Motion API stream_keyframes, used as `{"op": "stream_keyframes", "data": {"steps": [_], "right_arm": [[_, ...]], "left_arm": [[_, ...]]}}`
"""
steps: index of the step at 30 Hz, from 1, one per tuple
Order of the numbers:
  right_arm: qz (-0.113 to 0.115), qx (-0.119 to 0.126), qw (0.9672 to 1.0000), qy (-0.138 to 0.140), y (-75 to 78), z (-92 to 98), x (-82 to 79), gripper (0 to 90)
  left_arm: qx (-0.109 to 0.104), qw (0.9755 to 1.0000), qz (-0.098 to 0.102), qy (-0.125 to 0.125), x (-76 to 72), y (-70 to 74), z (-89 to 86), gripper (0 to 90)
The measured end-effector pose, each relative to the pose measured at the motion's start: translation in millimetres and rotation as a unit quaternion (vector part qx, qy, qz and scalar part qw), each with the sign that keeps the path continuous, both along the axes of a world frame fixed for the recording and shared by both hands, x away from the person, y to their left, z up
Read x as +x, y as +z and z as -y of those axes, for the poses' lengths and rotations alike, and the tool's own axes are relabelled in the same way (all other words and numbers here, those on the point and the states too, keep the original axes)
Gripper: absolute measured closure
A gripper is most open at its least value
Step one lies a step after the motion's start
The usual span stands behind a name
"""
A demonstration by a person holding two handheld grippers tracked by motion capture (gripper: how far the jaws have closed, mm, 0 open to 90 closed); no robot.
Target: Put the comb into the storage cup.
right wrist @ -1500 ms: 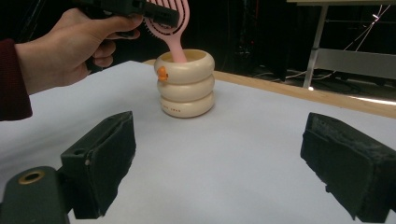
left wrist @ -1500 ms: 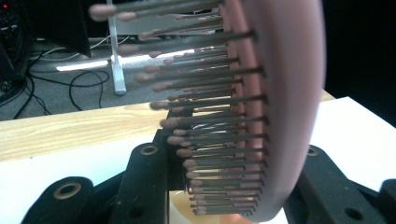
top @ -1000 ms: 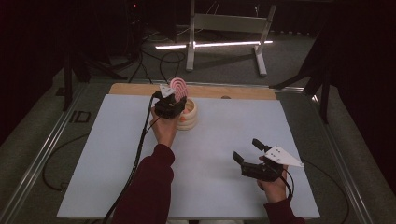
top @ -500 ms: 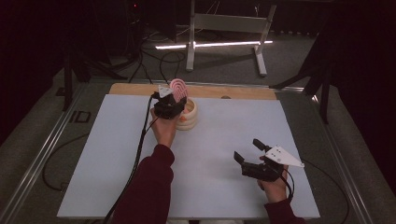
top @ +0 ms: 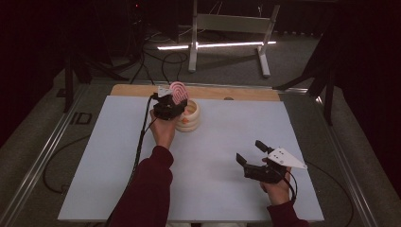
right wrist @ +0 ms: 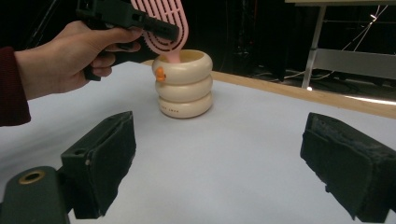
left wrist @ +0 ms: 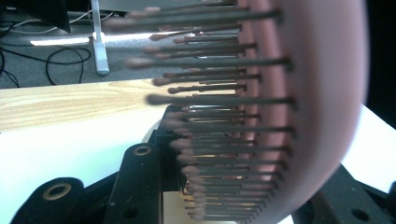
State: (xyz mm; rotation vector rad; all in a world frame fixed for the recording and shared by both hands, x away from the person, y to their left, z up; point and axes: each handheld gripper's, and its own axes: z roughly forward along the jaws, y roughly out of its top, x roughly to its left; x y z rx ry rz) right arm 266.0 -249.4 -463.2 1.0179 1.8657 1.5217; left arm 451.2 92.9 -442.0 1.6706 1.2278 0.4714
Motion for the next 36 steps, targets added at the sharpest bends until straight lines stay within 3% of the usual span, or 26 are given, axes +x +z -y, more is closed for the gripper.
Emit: {"op": "stream_keyframes", "data": {"steps": [20, 36], "right_arm": [[-0.003, -0.002, 1.0, -0.002, -1.4, -0.3, 1.0, 10.2], [-0.001, -0.001, 1.0, -0.003, -0.6, 0.3, 0.5, 10.2]], "left_arm": [[0.003, 0.9998, -0.019, 0.001, 6.4, -1.6, -14.2, 57.3], [0.036, 0.999, -0.023, 0.011, 6.0, -3.8, -14.3, 45.0]]}}
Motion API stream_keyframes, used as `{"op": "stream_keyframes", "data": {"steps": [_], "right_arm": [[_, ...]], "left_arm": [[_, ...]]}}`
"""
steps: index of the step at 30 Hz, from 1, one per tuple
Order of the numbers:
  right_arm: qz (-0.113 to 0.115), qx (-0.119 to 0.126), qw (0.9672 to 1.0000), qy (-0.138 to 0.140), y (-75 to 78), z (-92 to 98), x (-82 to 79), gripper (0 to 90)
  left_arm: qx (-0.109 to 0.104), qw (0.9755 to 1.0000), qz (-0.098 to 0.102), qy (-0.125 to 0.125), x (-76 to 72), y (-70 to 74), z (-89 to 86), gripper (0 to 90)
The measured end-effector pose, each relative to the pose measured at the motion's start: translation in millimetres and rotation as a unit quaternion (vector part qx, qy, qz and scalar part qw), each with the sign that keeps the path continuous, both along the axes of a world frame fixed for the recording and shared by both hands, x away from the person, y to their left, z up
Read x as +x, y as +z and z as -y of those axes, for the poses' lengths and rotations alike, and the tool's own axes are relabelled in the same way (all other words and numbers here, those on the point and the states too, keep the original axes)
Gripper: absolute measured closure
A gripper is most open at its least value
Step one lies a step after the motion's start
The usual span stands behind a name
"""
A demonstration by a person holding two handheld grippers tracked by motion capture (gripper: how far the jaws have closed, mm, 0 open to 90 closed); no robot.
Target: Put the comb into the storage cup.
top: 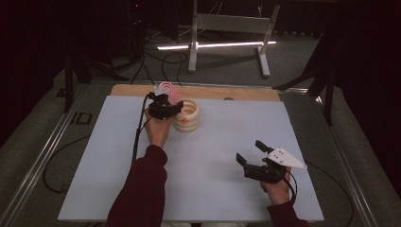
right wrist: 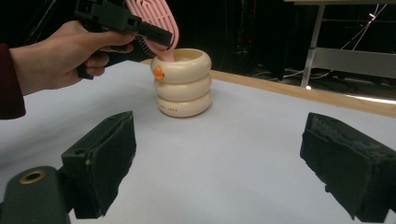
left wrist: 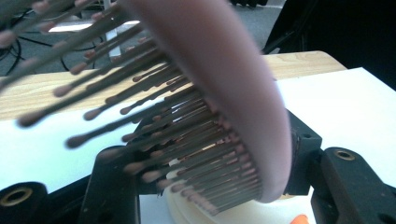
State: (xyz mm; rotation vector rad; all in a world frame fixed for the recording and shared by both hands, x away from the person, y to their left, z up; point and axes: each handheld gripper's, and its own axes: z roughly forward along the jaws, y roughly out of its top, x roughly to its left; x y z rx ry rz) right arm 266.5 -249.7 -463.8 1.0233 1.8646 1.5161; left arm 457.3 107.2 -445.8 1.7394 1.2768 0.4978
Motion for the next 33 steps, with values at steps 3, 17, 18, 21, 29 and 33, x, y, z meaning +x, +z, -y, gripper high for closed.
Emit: {"op": "stream_keyframes", "data": {"steps": [3, 17, 18, 21, 29, 33], "right_arm": [[0.0, 0.0, 1.0, 0.0, 0.1, -0.3, -0.2, 10.2], [0.0, 0.001, 1.0, 0.0, 0.3, -0.3, -0.3, 10.2], [0.0, 0.001, 1.0, 0.001, 0.2, -0.5, -0.3, 10.2], [0.001, 0.0, 1.0, 0.001, 0.2, -0.8, -0.2, 10.2], [0.0, -0.001, 1.0, 0.004, -0.1, -2.2, 0.1, 10.2], [0.001, -0.002, 1.0, 0.005, -0.3, -3.1, 0.4, 10.2]], "left_arm": [[0.003, 1.0, 0.002, 0.001, -0.2, 0.4, 0.2, 43.4], [0.025, 0.9993, 0.024, 0.012, -3.8, 4.7, 1.8, 30.6], [0.025, 0.9993, 0.026, 0.014, -4.0, 5.1, 1.7, 29.1], [0.033, 0.9988, 0.028, 0.02, -4.7, 6.2, 1.4, 25.4], [0.043, 0.9982, 0.026, 0.033, -5.4, 7.8, -2.6, 12.4], [0.047, 0.9981, 0.025, 0.032, -5.6, 8.4, -4.4, 6.1]]}}
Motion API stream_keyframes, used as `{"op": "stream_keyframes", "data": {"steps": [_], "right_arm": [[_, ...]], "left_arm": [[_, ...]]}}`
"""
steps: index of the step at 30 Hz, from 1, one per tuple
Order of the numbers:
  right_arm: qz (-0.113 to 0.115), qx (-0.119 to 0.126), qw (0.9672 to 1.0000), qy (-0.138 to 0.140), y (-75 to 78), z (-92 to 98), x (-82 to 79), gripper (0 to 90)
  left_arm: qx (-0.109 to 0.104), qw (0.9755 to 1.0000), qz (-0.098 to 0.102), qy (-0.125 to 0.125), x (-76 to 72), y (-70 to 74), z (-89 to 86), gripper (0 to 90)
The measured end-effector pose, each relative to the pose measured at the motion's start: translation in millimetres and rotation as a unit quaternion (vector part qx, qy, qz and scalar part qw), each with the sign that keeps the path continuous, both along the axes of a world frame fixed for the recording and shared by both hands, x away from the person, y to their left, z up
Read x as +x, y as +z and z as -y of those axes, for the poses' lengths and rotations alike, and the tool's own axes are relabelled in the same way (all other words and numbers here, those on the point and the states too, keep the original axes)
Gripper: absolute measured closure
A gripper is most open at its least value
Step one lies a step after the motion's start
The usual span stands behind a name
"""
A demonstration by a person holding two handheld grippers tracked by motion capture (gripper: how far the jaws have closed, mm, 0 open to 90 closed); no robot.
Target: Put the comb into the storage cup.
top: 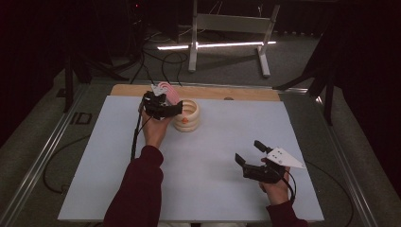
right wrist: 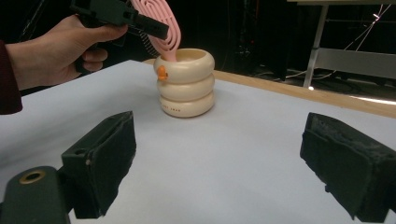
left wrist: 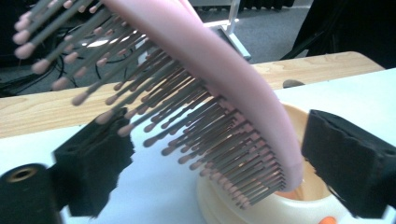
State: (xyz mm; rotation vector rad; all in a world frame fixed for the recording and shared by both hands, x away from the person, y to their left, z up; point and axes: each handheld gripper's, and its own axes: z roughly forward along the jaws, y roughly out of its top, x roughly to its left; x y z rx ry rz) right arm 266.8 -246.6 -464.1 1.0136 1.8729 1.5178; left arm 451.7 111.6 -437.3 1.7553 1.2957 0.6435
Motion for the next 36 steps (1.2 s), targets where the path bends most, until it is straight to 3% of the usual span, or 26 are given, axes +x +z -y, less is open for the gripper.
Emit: {"op": "stream_keyframes", "data": {"steps": [4, 14, 19, 30, 36], "right_arm": [[-0.001, 0.001, 1.0, 0.0, -0.2, -0.2, 0.1, 10.2], [-0.002, 0.002, 1.0, 0.0, -0.5, -0.5, 0.0, 10.2], [-0.002, 0.0, 1.0, 0.0, -1.0, -0.3, 0.2, 10.2], [-0.002, -0.002, 1.0, 0.001, -1.3, -0.3, 0.5, 10.2], [-0.003, -0.004, 1.0, 0.001, -2.3, -1.0, 1.0, 10.2]], "left_arm": [[-0.003, 1.0, 0.001, -0.009, -0.8, 1.0, -2.2, 0.6], [0.001, 0.9998, 0.011, -0.016, -4.4, 4.7, -4.2, 0.3], [-0.024, 0.9995, 0.015, -0.013, -6.3, 6.5, -9.3, 0.3], [-0.025, 0.9991, 0.022, -0.026, -12.6, 7.0, -18.2, 0.4], [-0.013, 0.998, 0.031, -0.054, -23.2, 10.9, -27.4, 0.3]]}}
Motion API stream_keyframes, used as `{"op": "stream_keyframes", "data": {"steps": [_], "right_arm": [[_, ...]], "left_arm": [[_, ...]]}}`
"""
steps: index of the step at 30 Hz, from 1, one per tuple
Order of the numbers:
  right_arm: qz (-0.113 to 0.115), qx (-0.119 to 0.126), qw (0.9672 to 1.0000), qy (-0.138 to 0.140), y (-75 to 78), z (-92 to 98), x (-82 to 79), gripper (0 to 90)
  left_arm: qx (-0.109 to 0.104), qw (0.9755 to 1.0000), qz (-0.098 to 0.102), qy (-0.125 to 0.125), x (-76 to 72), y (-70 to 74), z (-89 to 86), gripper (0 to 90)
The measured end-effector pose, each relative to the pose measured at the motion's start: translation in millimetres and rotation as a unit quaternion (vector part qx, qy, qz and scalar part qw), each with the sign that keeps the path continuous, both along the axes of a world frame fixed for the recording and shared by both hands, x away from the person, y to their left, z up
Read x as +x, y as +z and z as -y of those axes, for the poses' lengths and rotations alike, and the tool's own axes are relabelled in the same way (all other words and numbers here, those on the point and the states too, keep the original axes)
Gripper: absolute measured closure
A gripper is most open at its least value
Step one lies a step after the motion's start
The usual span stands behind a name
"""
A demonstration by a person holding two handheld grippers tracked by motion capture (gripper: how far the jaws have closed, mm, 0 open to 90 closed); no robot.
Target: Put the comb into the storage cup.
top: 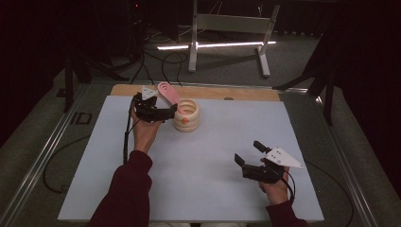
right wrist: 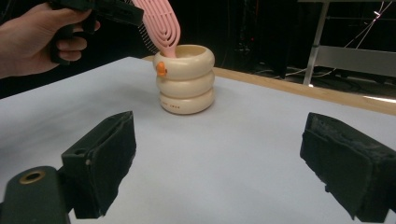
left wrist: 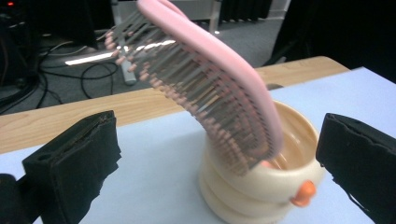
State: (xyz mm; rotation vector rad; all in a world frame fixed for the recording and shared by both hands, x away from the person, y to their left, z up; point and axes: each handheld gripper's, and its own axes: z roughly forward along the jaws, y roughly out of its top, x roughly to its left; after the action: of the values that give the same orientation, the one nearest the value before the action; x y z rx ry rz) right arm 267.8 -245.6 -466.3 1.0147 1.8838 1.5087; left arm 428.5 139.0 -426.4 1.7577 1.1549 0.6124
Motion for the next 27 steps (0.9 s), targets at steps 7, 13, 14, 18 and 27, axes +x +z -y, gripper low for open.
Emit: {"op": "stream_keyframes", "data": {"steps": [7, 13, 14, 18, 27], "right_arm": [[0.0, -0.001, 1.0, 0.0, 0.1, -0.7, -0.2, 10.2], [0.002, -0.001, 1.0, 0.0, 0.7, -1.1, -0.4, 10.2], [0.002, -0.001, 1.0, -0.001, 0.8, -1.2, -0.5, 10.2], [0.003, -0.002, 1.0, -0.001, 1.0, -1.1, -0.4, 10.2], [0.003, -0.007, 1.0, 0.0, 1.2, -2.3, -0.6, 10.2]], "left_arm": [[0.0, 0.9998, 0.006, -0.017, -10.7, 3.8, -6.6, 0.4], [-0.003, 0.9997, 0.003, -0.024, -17.0, 5.9, -12.4, 0.3], [-0.006, 0.9996, 0.003, -0.027, -19.1, 6.5, -14.1, 0.3], [0.002, 0.9994, 0.004, -0.036, -24.8, 7.8, -16.6, 0.3], [0.011, 0.9987, 0.007, -0.049, -39.0, 10.0, -24.4, 0.3]]}}
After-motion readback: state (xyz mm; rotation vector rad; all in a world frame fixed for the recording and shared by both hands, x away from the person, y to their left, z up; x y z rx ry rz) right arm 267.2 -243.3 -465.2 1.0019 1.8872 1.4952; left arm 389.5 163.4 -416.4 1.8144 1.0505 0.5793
